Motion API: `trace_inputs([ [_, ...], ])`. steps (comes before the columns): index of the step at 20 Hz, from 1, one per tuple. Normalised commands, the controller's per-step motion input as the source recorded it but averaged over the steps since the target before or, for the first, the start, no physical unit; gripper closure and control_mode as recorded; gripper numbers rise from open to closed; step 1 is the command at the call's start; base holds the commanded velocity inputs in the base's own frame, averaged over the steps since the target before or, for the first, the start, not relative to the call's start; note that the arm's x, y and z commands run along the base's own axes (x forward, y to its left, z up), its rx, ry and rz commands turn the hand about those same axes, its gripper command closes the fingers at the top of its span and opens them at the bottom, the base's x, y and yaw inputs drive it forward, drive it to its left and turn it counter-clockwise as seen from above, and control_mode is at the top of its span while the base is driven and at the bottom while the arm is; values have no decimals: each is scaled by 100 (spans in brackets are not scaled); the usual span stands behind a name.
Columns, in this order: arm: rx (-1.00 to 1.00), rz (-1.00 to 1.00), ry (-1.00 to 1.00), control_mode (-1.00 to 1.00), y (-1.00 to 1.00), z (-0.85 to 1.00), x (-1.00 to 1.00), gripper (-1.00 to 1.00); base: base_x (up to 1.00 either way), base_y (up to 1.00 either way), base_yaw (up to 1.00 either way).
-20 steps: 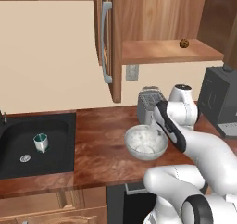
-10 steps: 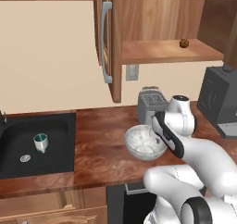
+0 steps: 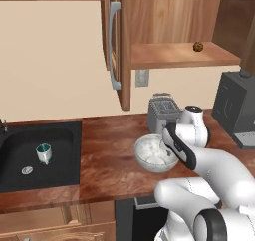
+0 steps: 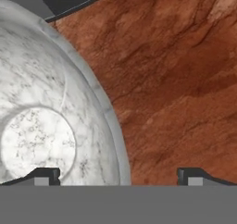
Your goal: Pick the mug and place it in the sink. Pick the bowl and place it in the open cabinet and then close the cabinet.
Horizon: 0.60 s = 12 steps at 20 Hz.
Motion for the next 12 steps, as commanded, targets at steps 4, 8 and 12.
trace_inputs([
  [4,3,0,0,-100,0,-17,0,100,0,0,0],
  [8,0,0,0,-100,2,-2,-4,100,0,0,0],
  [12,0,0,0,-100,0,0,0,100,0,0,0],
])
